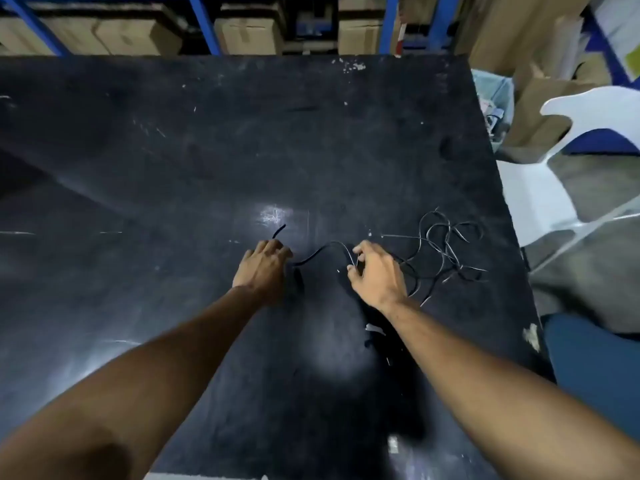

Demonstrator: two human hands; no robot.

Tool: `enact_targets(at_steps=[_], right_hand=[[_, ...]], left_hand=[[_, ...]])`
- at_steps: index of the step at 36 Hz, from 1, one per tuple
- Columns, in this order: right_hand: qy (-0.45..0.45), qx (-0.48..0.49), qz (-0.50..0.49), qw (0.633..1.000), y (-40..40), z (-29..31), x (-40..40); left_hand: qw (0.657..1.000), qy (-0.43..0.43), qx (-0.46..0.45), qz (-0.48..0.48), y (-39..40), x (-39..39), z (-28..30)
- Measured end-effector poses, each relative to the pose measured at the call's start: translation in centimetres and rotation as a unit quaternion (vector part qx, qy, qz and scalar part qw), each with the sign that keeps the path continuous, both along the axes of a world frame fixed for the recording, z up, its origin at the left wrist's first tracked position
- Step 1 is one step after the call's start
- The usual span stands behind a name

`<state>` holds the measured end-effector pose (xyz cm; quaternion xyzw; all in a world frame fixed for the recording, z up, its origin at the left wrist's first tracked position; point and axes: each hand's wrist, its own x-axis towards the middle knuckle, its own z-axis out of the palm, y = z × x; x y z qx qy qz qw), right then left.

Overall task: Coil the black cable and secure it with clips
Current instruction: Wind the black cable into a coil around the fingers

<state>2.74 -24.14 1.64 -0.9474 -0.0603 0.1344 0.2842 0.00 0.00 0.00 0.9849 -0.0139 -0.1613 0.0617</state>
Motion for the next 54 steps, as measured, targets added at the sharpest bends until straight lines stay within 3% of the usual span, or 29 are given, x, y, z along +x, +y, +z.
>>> enact_targets(at_steps=[7,14,20,25,34,40,47,54], right_hand=[[0.041,-0.049,-0.058,0.996,1.7,-2.1,1.9],[0.008,-0.006,-0.106,0.994,0.8,-1.5,2.8],[-0.09,-0.036,0.011,0.995,-0.4,1.3,2.2],[-0.132,-0.001,0.171,0.977,0.1,4.2,0.6],[-0.236,0.133,0.087,0.959,-1.9,10.2,1.1],[-0.186,0.23,0.011,0.955,-4.2,13.9,2.2],[-0.145,0.217,0.019,0.965,-6.4,16.6,1.8],[-0.064,0.244,0.13,0.959,-6.1,19.8,-0.6]], left_hand=[[0.997,0.013,0.067,-0.04,0.8,1.2,-2.7],[0.995,-0.047,0.055,-0.068,0.9,1.2,-3.3],[0.991,-0.061,-0.1,-0.069,-0.9,1.3,0.7],[0.957,-0.084,-0.267,-0.08,-2.9,0.6,5.5],[0.889,-0.072,-0.452,0.013,-5.2,-1.4,14.0],[0.888,-0.092,-0.451,0.016,-4.4,-2.3,17.8],[0.849,-0.112,-0.514,0.036,-3.8,-2.4,21.9],[0.901,-0.1,-0.419,-0.046,-4.5,-1.5,25.4]])
